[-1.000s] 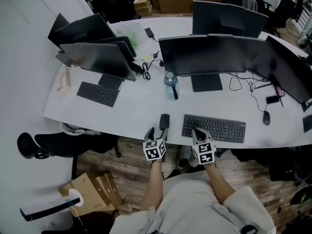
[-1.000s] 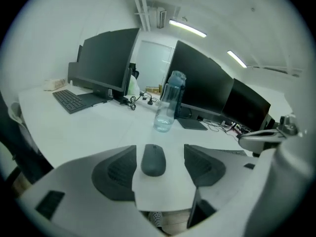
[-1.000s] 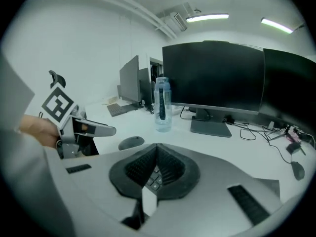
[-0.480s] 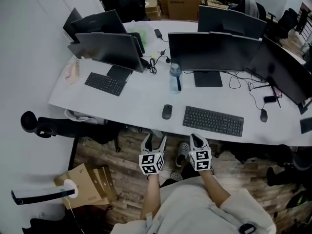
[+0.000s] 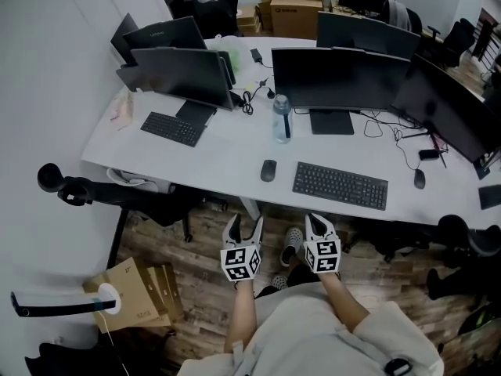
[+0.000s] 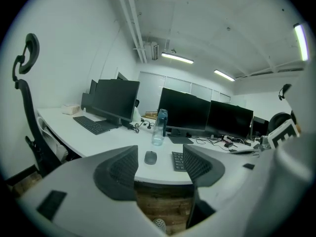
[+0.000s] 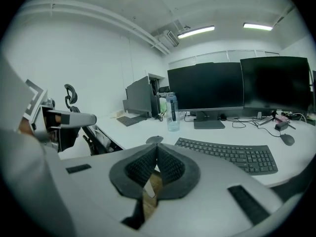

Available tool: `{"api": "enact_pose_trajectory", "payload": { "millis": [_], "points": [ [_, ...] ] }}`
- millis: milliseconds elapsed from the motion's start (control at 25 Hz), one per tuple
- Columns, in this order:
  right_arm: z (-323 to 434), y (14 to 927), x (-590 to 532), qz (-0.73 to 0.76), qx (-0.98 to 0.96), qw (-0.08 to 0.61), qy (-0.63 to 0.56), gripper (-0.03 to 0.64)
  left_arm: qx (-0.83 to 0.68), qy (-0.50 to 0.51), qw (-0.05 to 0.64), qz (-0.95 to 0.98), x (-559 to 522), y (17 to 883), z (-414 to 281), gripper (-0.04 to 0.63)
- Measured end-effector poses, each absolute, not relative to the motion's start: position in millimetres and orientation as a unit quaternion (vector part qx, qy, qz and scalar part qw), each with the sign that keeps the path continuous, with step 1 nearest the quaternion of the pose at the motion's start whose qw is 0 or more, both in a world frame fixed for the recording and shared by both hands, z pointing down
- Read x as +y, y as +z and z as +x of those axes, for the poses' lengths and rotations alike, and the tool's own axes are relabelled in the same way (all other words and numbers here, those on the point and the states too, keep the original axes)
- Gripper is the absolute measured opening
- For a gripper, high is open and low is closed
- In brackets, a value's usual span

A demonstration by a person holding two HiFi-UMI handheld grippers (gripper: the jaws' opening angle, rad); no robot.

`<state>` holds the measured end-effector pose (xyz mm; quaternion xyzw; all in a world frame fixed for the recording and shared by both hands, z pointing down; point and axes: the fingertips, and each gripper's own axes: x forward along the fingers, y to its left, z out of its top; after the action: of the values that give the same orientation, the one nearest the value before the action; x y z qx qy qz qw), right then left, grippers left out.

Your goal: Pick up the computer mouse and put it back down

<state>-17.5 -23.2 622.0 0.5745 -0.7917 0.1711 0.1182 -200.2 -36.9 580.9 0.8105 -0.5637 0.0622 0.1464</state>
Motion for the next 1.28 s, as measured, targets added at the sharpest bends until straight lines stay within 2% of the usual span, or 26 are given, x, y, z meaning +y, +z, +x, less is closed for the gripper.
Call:
{"api": "enact_pose_trajectory", "payload": {
  "millis": [280, 720, 1280],
  "points": [
    [-17, 614, -7, 0.573, -0.794, 0.073, 0.187, 0.002, -0.548, 0.044, 0.138, 0.824, -18, 572, -196, 0.248],
    [-31, 608, 14, 0.541, -0.821, 0.075, 0.167, 0.002, -0.536, 0.035, 0.133, 0.833, -4, 566, -182, 0.032],
    [-54, 604, 22, 0.478, -0.864, 0.096, 0.128, 0.002, -0.513, 0.065, 0.138, 0.844, 2, 565, -178, 0.023]
  ]
}}
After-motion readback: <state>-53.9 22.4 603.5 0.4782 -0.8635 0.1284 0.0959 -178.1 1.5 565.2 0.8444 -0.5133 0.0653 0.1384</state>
